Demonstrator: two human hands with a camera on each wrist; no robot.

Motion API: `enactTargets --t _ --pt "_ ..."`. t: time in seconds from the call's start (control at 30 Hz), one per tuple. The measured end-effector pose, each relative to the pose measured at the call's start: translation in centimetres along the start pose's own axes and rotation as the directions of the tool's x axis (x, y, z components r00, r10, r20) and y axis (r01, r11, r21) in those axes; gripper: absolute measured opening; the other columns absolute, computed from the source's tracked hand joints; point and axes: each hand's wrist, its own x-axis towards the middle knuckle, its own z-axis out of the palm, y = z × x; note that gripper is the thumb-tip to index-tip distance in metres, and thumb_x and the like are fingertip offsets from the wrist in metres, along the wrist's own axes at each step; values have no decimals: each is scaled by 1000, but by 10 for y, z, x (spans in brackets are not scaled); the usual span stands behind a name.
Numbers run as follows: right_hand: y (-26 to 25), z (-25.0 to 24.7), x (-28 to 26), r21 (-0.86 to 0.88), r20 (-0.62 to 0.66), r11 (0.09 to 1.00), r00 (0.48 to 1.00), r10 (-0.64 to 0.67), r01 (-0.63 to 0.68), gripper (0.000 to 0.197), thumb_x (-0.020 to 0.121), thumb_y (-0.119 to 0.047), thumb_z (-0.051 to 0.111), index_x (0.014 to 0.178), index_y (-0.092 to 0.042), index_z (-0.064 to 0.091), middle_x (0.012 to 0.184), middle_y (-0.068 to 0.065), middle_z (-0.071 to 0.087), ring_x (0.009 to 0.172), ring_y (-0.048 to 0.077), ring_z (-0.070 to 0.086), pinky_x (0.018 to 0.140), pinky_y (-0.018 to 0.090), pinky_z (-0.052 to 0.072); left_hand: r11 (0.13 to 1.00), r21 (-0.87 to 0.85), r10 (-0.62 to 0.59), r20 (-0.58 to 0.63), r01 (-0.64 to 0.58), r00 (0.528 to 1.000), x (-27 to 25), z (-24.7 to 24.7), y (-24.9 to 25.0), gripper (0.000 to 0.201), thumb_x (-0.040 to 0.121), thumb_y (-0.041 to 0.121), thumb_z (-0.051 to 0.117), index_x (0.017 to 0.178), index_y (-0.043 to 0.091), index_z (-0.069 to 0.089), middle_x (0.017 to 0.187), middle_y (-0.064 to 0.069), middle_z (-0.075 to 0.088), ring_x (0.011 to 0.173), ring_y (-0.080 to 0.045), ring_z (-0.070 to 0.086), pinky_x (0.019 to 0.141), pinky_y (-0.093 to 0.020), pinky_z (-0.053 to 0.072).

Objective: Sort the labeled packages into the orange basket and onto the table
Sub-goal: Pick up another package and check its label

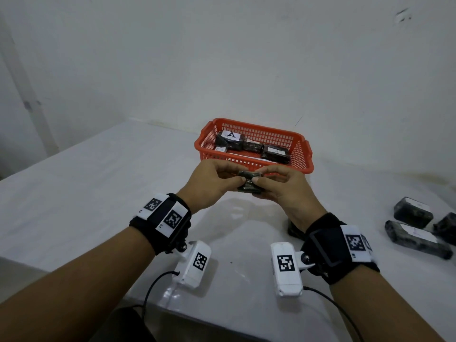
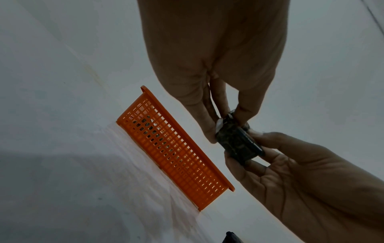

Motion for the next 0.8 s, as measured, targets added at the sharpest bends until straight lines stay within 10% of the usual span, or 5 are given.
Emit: enactTargets --t 0.63,0.8 --pt "-7 0 -5 -32 -21 992 992 -122 122 25 88 -1 79 111 -5 72 102 13 80 95 26 79 77 31 65 999 -37 -21 18 21 1000 -1 -1 8 19 90 3 76 109 5 75 104 -10 79 95 -20 77 85 -29 62" --pt "-10 -6 -2 157 -29 982 994 -106 109 25 95 -9 73 117 2 67 110 18 79 103 31 77 94 43 63 999 -45 -18 -47 15 999 5 -3 12 24 86 -2 78 107 12 76 104 -3 80 98 -14 77 92 -29 60"
